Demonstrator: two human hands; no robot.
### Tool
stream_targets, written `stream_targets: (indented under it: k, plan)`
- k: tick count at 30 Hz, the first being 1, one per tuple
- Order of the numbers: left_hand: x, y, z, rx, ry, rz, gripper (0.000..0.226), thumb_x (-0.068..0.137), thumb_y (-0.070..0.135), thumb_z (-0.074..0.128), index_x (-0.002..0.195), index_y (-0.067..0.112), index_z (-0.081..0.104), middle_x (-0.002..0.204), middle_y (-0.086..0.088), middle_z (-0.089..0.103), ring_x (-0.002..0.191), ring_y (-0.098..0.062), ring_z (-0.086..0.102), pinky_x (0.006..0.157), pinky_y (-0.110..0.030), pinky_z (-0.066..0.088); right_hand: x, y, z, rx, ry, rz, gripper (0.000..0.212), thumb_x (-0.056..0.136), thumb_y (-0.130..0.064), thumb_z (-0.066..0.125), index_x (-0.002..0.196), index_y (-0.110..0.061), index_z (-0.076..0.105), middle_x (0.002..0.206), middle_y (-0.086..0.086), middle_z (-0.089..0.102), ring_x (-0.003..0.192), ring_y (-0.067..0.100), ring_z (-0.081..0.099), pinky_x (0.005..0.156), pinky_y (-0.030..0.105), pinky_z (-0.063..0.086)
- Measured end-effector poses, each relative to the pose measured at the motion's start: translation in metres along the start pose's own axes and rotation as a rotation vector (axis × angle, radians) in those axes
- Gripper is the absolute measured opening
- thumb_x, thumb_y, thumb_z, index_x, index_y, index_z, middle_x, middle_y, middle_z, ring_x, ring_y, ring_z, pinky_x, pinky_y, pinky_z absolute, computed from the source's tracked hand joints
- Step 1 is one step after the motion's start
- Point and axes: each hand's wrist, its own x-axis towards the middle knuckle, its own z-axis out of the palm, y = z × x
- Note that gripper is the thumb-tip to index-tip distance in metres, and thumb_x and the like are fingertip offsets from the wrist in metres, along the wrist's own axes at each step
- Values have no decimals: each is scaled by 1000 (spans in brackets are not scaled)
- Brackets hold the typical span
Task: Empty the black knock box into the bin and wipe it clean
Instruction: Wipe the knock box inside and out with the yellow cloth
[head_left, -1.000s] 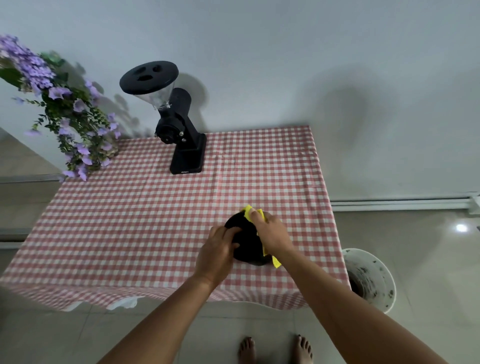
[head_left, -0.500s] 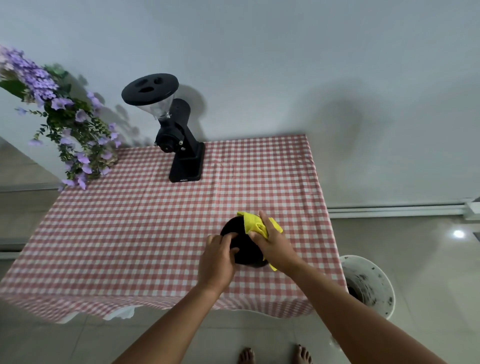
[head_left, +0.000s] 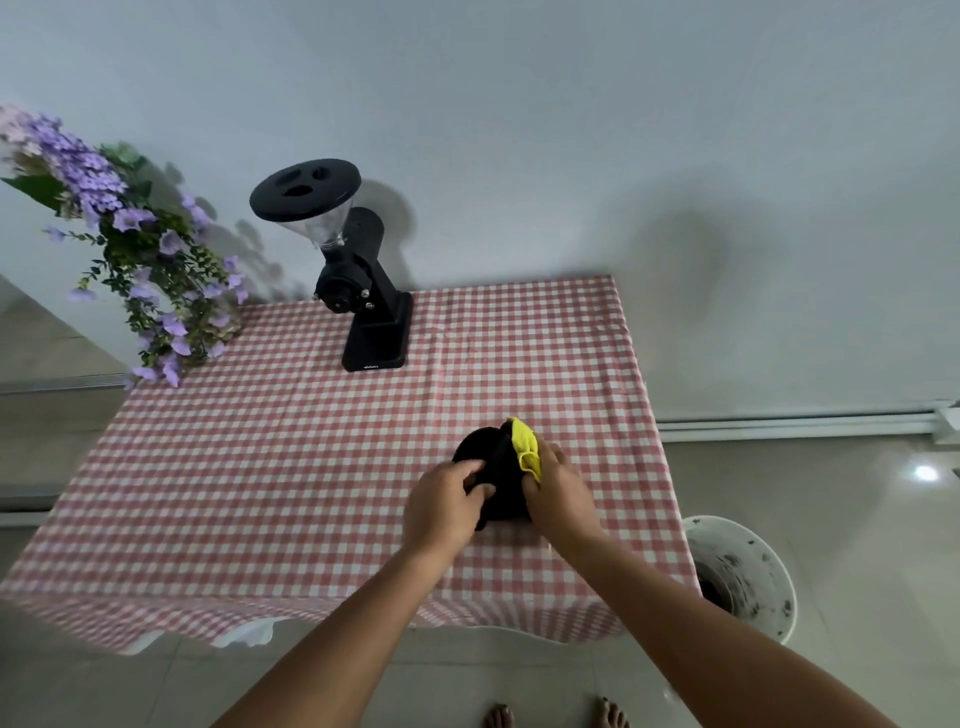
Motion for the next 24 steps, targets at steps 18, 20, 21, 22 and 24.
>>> stream_targets:
  k: [18,20,21,22,24]
  plan:
    - [51,24,-88,-953,-617,-166,64,79,43,75,136,17,61,125,-16,68,105,-32,71,73,-46,62,6,-50,-108,549,-425,-248,32,100,-41,48,131,-36,52,119,-16,66,110,-2,62,87,17,50]
    - [52,27,-89,-978,-568,-165,59,81,35,73,137,21,61,119,-10,70,97,-23,73,62,-37,62,9,-45,-112,654,-494,-181,45,100,-52,36,136,-32,53,126,-8,67,117,6,62,97,26,50]
    - [53,28,-89,-974,-557,-162,56,81,33,72,136,23,62,120,-9,71,100,-23,72,61,-36,62,12,-44,-113,643,-471,-180,43,102,-48,33,136,-31,54,127,-6,66,119,9,61,102,31,48]
    - [53,28,-89,-960,-552,-157,55,81,32,72,135,25,63,122,-9,71,105,-26,71,63,-37,62,12,-45,-113,596,-421,-208,37,105,-40,35,135,-34,55,127,-6,67,118,9,61,103,31,47]
    - [54,30,-90,-935,-548,-146,54,82,33,72,135,27,64,124,-10,71,108,-27,69,66,-38,62,15,-52,-116,399,-292,-308,35,104,-24,42,131,-43,53,120,-11,68,111,6,63,96,25,46]
